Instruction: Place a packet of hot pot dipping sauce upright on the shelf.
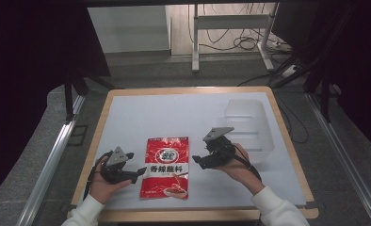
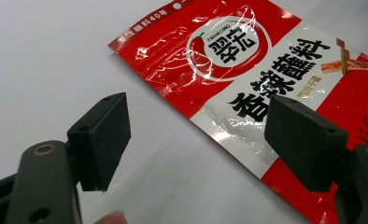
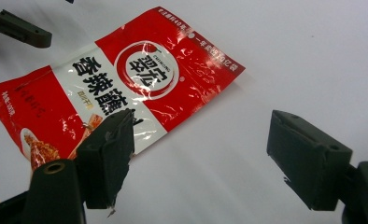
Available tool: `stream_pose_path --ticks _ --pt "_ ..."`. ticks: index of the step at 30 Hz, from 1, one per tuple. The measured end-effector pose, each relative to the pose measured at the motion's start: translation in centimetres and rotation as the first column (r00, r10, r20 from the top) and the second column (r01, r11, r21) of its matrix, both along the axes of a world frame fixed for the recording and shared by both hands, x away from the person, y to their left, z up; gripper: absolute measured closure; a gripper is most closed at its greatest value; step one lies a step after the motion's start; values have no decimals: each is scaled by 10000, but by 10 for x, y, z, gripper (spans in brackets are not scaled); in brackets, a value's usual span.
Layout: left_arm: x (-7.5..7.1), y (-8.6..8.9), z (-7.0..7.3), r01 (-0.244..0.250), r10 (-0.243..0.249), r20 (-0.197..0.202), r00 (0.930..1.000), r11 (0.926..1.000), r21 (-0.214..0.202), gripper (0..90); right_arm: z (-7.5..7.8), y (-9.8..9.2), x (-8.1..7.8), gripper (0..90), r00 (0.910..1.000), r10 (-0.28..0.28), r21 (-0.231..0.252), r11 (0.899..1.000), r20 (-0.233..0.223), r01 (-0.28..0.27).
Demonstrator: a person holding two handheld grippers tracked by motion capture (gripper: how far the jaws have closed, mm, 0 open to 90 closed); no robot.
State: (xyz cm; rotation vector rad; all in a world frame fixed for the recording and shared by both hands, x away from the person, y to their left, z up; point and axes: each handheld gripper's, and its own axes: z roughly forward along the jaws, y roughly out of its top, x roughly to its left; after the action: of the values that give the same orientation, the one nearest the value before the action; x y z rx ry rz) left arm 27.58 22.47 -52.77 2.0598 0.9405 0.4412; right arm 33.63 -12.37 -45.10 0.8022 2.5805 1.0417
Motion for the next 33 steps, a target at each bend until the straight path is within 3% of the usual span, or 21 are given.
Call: stream_pose_path --ticks 11,19,26,33 --pt "0 0 -1 129 -128 -32 9999 9997 210 226 4 19 15 241 9996 210 -368 9991 -175 -216" --pt "1 1 -3 186 -182 -150 9997 9995 271 225 2 38 37 243 9970 570 -826 9947 -517 -611" --pt "1 1 -2 209 -206 -132 9997 9994 286 220 -4 49 51 238 9963 605 -1176 9908 -612 -674" --pt "0 1 -2 178 -176 -77 9998 9994 295 220 -7 61 74 247 9934 538 -1668 9835 -1010 -702"
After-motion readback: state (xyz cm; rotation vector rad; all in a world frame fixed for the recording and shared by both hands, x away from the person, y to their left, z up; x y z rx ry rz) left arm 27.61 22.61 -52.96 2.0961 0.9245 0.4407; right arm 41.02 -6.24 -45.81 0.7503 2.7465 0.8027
